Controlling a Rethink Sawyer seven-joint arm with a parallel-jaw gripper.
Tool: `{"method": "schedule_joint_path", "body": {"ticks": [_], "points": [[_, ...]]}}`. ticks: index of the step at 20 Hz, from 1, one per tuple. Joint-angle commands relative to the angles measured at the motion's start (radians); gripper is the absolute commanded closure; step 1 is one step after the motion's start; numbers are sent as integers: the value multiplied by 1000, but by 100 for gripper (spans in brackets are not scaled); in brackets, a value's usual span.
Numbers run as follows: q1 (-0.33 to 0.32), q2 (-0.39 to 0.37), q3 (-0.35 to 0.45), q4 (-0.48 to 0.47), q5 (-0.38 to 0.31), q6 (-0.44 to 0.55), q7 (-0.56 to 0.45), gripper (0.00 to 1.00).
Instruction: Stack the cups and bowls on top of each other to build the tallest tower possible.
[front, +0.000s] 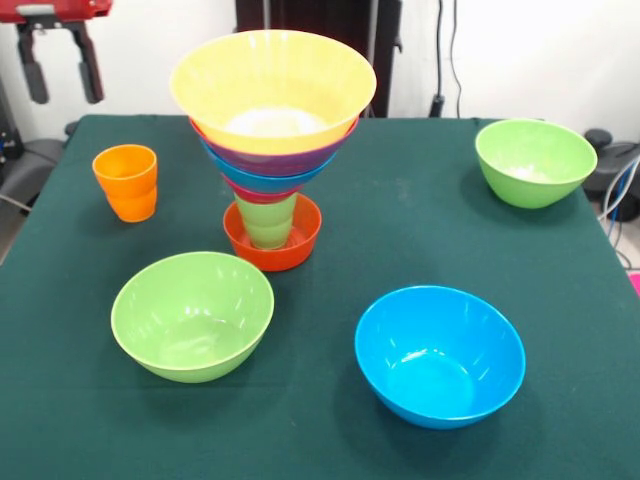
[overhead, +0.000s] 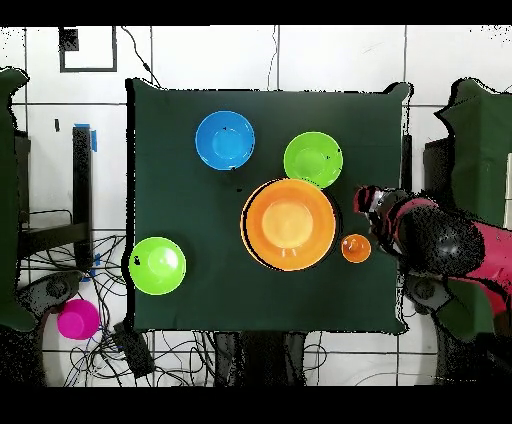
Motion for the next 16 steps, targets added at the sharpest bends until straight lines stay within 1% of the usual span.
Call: {"method": "schedule_joint_path", "body": {"ticks": [1, 3, 7, 9, 13, 16], "points": [[66, -36, -85, 155, 38, -68, 199, 0], [71, -37, -93, 156, 48, -63, 186, 0], [77, -19, -116, 121, 50, -42, 151, 0], [85, 8, -137, 91, 39, -45, 147, 0], [118, 68, -187, 40, 3, -90, 159, 0], [131, 74, -207, 4, 0, -78, 144, 0]]}}
